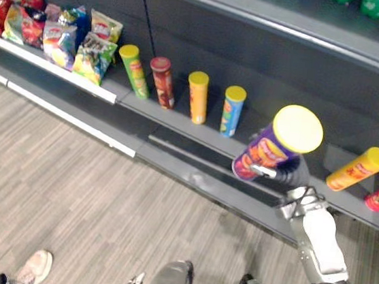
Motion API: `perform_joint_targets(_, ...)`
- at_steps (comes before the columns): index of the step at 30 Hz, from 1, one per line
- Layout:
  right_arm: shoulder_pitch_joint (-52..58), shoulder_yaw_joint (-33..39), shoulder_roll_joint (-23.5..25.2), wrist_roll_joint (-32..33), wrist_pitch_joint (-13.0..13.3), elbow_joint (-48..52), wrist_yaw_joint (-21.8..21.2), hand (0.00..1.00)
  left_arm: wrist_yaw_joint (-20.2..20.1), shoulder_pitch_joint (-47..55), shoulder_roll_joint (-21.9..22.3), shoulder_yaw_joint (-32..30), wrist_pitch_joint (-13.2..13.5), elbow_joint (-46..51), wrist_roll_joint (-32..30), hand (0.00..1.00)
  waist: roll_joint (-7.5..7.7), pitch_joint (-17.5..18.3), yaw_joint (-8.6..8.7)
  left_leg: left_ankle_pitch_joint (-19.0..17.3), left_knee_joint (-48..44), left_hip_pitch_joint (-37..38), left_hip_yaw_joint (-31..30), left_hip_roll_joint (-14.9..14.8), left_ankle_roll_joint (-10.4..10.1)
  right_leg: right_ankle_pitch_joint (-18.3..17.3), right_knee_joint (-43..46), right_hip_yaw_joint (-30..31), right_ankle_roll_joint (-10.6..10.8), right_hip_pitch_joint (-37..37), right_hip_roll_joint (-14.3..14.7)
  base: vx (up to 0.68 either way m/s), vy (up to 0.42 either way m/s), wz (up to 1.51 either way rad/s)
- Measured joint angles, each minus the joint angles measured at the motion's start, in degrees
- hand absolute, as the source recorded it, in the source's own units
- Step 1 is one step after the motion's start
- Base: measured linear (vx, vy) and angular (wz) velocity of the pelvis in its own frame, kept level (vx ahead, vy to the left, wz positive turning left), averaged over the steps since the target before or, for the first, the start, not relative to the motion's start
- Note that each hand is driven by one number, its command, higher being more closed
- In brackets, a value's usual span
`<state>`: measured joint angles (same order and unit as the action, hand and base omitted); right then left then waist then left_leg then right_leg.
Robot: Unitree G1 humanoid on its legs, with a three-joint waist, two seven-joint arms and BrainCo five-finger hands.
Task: Put the gum and the chips on the shelf.
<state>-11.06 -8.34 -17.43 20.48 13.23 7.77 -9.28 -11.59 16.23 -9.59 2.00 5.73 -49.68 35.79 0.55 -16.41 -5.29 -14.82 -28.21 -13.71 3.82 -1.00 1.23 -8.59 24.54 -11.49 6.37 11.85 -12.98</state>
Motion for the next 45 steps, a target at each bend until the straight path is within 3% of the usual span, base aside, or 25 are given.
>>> perform_joint_targets(2, -0.82, 0.47, -0.11, 0.88, 0.03, -0.08, 0.89, 1.0, -0.04, -0.25, -0.04, 0.41, 0.46, 0.01, -0.02, 0.0, -0.38, -0.65, 0.27, 1.23, 1.56, 0.11, -0.27, -1.09, -1.86, -0.51, -0.24, -1.38, -0.85, -0.16, 0.92, 0.03, -0.176, 0.13)
perform_joint_targets(6, -0.76, 0.61, -0.11, 0.77, 1.57, -1.56, 1.94, 1.0, -0.1, -0.42, -0.09, 0.58, 1.34, 0.04, -0.11, 0.0, -0.58, -1.62, 0.87, 4.12, 7.29, 0.99, -1.49, -1.55, -3.64, -1.36, -0.7, -4.0, -2.2, -0.48, 1.13, -0.05, -0.181, 0.25)
perform_joint_targets(8, -0.75, 0.59, -0.07, 0.56, 1.84, -2.53, 3.06, 1.0, -0.01, -0.63, -0.28, 0.53, 1.67, -0.1, -0.69, 0.0, -0.66, -1.86, 1.76, 4.7, 10.32, 0.99, 1.14, -3.12, -3.9, -1.35, -1.81, -5.75, -2.28, -0.61, 0.88, -0.08, -0.152, 0.46)
perform_joint_targets(11, -0.71, 0.9, -0.2, -0.31, 2.43, -3.86, 5.15, 1.0, 0.23, -1.11, -0.24, 1.28, 3.43, -0.3, -0.71, 0.0, -1.44, -2.97, 3.47, 9.87, 15.84, 2.27, 5.5, -4.73, -4.12, -1.4, -2.25, -8.23, -2.36, -0.79, -0.26, -0.05, -0.089, 0.54)
perform_joint_targets(17, -1.08, 0.75, 0.1, -4.37, 2.49, -5.03, 7.84, 1.0, 5.27, -3.68, -0.25, 2.17, 6.79, 0.73, -0.87, 0.0, -1.76, -5.05, 3.15, 15.41, 22.92, 2.9, 6.64, -3.93, -4.27, -1.12, -2.35, -8.07, -2.55, 2.07, -0.48, -0.01, -0.007, 0.05)
perform_joint_targets(20, -3.16, 0.73, 0.12, -4.87, 2.67, -8.3, 9.47, 1.0, 5.91, -4.66, -0.27, 2.18, 6.52, 2.53, -0.55, 0.0, -2.04, -5.69, 3.42, 16.68, 23.9, 2.92, 7.02, -3.85, -3.81, -0.59, -2.17, -7.75, -2.71, 2.77, -0.35, 0.06, -0.003, -0.04)
perform_joint_targets(26, -9.58, 1.03, -0.14, -6.41, 3.69, -14.5, 12.57, 1.0, 10.28, -7.48, 0.16, 4.59, 7.63, 7.15, -1.32, 0.0, -3.16, -7.65, 3.42, 16.79, 23.74, 2.79, 6.94, -3.63, -3.81, -0.57, -1.87, -7.48, -2.71, 2.95, -0.47, 0.02, 0.004, -0.01)
perform_joint_targets(31, -16.71, 1.01, -1.02, -7.29, 4.31, -19.48, 15.61, 1.0, 13.88, -10.21, 0.37, 5.42, 8.16, 9.01, -5.73, 0.0, -4.42, -9.04, 3.14, 16.92, 22.68, 0.23, 6.36, -3.55, -3.63, -0.58, -0.71, -7.66, -2.72, 5.24, -0.69, -0.01, 0.012, 0.06)
perform_joint_targets(36, -24.69, 0.61, -4.43, -9.28, 4.33, -28.53, 19.36, 1.0, 16.37, -12.57, 0.52, 7.5, 8.46, 9.04, -10.07, 0.0, -7.12, -10.45, 1.78, 17.13, 21.35, -2.33, 5.62, -3.17, -3.36, -0.6, 0.74, -8.0, -2.75, 7.37, -1.21, -0.01, 0.003, 0.08)
perform_joint_targets(45, -36.77, -1.38, -7.26, -11.8, 4.29, -42.58, 26.52, 1.0, 18.64, -16.4, 1.33, 10.61, 10.42, 9.46, -9.61, 0.0, -9.39, -11.49, -1.07, 18.06, 19.6, -7.66, 4.65, -2.5, -2.83, -0.67, 3.48, -8.29, -2.86, 12.61, -2.48, -0.02, -0.015, 0.08)
